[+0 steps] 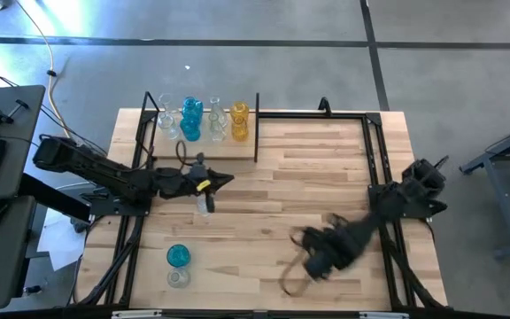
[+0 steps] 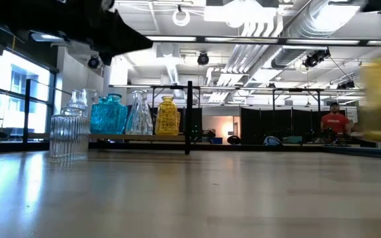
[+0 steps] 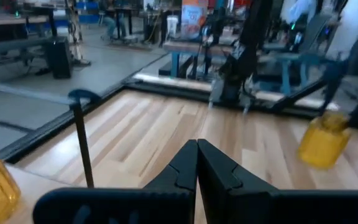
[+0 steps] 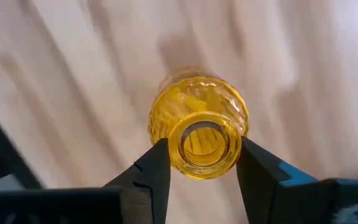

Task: Sort vases onto shelf
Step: Put the yellow vase on the shelf aligned with the other yellow vase

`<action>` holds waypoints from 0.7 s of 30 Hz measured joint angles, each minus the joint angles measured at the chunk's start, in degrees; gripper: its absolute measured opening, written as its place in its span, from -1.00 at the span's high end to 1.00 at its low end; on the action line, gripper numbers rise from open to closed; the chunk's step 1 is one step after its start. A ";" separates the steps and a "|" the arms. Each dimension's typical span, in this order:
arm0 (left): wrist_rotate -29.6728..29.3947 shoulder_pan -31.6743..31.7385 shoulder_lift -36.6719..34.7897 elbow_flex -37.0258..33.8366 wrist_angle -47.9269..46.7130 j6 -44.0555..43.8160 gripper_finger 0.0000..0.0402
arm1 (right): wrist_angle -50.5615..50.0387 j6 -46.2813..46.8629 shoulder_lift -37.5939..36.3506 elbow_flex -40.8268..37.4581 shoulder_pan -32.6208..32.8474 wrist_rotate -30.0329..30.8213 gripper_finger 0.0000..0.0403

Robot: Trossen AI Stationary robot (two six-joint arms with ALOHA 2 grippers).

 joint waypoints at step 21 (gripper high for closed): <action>-2.96 0.06 -4.20 -0.46 -5.92 0.64 1.00 | 13.06 -61.70 16.46 19.21 -34.70 1.51 0.39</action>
